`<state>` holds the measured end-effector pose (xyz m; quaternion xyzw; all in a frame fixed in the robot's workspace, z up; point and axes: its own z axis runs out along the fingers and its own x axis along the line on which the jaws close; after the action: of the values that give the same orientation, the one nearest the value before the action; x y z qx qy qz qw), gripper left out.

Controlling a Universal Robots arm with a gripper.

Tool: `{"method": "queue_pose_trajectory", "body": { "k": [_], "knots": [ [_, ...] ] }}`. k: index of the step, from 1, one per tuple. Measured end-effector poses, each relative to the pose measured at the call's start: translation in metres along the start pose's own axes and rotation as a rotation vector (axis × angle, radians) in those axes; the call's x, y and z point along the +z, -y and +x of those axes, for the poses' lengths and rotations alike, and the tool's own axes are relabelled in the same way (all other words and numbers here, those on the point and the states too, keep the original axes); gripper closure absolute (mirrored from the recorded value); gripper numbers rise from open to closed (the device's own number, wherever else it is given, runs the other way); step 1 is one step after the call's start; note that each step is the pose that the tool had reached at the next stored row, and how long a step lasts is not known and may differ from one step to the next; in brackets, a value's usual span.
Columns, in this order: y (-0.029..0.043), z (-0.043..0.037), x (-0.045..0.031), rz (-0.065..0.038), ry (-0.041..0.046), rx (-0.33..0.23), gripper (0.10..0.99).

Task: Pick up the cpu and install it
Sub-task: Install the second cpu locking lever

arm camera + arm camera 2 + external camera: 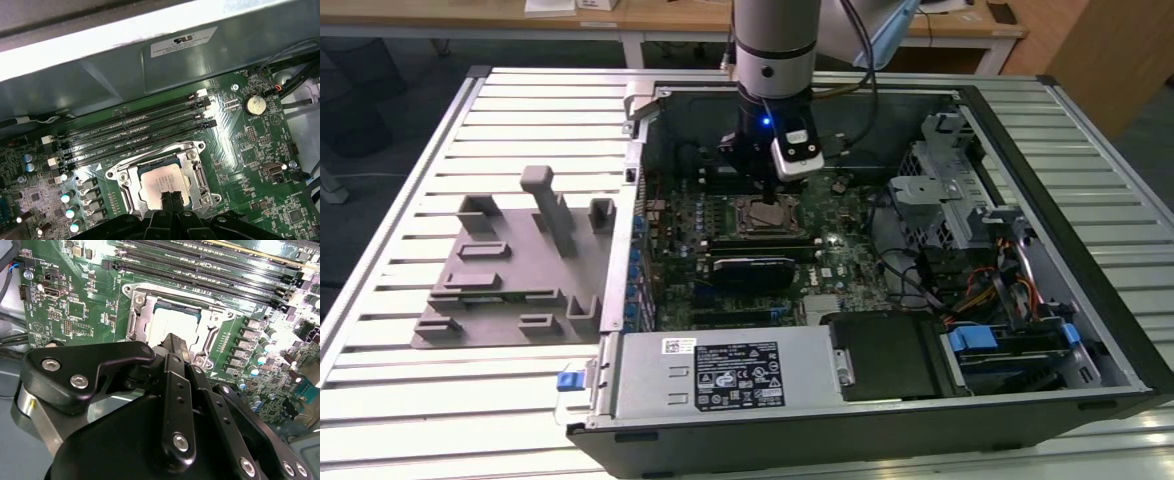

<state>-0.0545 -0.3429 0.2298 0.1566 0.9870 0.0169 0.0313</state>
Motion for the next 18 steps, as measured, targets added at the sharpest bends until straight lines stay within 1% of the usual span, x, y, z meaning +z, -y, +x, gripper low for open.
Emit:
{"method": "queue_pose_trajectory", "body": {
  "k": [5, 10, 18],
  "knots": [
    [0.0001, 0.0, 0.0, 0.0, -0.0001, 0.0, 0.98],
    [0.0028, -0.0009, -0.0001, 0.0, -0.0001, 0.0, 0.98],
    [0.0124, -0.004, -0.0003, 0.0, 0.0, 0.0, 0.98]
  ]
}}
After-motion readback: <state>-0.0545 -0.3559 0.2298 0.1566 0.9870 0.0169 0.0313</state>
